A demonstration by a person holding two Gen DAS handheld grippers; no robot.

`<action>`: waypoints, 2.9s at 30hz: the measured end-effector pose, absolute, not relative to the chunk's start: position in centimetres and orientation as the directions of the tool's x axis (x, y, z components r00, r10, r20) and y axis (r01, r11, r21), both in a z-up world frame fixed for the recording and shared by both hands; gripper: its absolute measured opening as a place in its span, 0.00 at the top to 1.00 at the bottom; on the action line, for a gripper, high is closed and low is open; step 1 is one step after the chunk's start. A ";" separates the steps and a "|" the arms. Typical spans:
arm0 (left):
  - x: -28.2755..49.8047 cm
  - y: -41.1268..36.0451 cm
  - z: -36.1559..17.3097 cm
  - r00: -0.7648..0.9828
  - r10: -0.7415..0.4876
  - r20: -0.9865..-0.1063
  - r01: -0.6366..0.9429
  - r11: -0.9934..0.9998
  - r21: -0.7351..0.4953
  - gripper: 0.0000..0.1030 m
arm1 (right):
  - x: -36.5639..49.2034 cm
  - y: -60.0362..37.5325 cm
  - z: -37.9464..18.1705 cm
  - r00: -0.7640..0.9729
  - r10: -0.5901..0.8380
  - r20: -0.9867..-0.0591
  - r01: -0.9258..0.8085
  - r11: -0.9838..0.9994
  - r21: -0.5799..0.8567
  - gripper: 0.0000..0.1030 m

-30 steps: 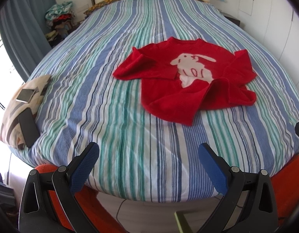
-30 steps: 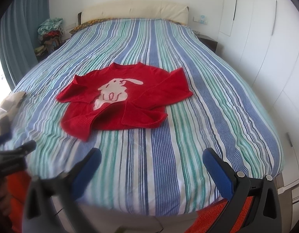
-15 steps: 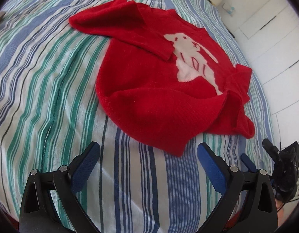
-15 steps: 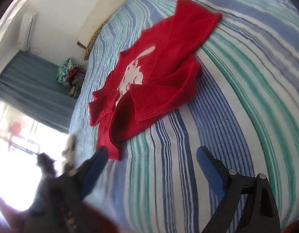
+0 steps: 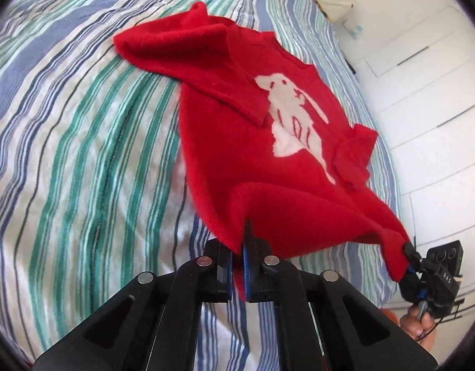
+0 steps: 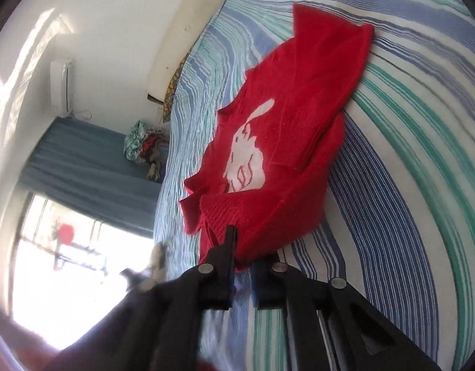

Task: Fold small clothes

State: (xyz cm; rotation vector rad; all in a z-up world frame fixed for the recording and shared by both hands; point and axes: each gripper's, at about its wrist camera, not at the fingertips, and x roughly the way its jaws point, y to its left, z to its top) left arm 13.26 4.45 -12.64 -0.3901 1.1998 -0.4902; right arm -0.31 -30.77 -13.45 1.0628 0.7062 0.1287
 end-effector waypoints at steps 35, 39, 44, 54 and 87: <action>6.3 6.1 -15.2 0.211 -0.203 -0.956 0.260 0.955 -0.145 0.98 | -5.4 -30.1 -16.0 0.382 0.318 -0.868 0.311 0.840 0.445 0.95; 6.1 4.9 -15.7 0.273 -0.115 -0.955 0.282 0.959 -0.035 0.98 | -5.2 -30.5 -20.4 0.350 0.318 -0.881 0.380 0.811 0.444 0.96; 4.0 1.1 -16.3 0.434 0.080 -0.898 0.350 0.903 0.249 0.95 | -5.8 -29.0 -19.6 0.363 0.212 -0.907 0.337 0.878 0.340 0.95; 2.4 1.3 -15.8 0.565 0.268 -0.780 0.318 0.802 0.506 0.35 | -5.7 -26.4 -17.9 0.369 0.013 -0.929 0.251 0.961 0.113 0.55; 4.0 14.5 -9.2 0.401 0.136 -0.906 -0.123 0.988 0.094 0.18 | 6.1 -43.0 -10.9 0.688 -0.032 -0.725 0.275 0.936 0.220 0.92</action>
